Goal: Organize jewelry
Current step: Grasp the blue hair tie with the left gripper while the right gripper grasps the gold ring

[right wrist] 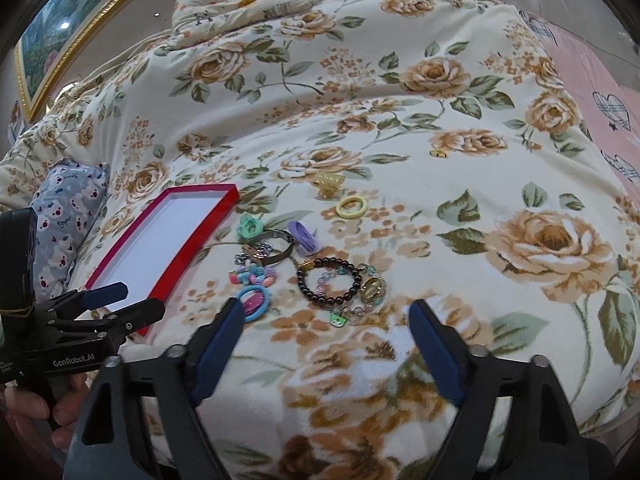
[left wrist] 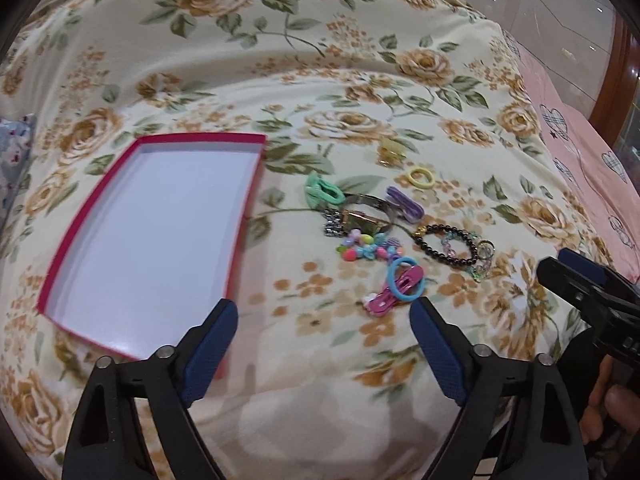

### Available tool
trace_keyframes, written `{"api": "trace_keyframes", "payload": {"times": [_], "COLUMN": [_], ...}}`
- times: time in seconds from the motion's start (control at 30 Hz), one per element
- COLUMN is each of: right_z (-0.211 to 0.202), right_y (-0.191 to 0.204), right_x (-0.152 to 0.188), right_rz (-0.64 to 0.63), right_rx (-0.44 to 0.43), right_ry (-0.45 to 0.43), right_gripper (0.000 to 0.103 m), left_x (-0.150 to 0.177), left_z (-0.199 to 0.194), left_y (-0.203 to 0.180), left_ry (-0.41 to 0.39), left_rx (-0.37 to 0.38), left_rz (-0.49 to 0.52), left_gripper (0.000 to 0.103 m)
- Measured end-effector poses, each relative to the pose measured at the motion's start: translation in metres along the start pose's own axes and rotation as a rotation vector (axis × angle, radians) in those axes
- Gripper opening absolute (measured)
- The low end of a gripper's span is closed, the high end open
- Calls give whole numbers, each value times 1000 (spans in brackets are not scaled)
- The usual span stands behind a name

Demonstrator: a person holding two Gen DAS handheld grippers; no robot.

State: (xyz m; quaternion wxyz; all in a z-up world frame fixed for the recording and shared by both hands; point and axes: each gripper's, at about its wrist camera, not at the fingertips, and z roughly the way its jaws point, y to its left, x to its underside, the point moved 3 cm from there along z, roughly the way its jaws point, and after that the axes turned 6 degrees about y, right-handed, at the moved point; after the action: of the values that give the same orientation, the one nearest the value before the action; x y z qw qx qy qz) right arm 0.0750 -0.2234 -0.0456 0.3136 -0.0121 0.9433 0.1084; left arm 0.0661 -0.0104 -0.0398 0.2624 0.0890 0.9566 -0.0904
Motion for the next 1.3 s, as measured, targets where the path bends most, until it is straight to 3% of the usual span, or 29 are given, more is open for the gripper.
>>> {"api": "trace_keyframes", "payload": {"times": [0.17,0.53,0.83,0.9,1.0,1.3], "right_z": [20,61,76,75,71,49], "right_y": [-10,-31,-37,-38,-37,-30], "right_x": [-4,-16,-14,-14,-15,-19], "right_rz": [20,48,57,54,48,42], "right_rx": [16,64,67,71,77,55], "right_ry": [49,126,152,147,132,83], "right_gripper": [53,27,9,7,6,6], "left_x": [-16,-36,-42,-42,-42,-38], "left_z": [21,74,109,110,106,76], "left_y": [-2,-12,-24,-25,-29,-25], "left_ry": [34,120,178,176,160,105], "left_rx": [39,144,191,201,203,221], "left_rz": [12,27,41,46,58,49], "left_gripper": [79,69,36,23,14,10]}}
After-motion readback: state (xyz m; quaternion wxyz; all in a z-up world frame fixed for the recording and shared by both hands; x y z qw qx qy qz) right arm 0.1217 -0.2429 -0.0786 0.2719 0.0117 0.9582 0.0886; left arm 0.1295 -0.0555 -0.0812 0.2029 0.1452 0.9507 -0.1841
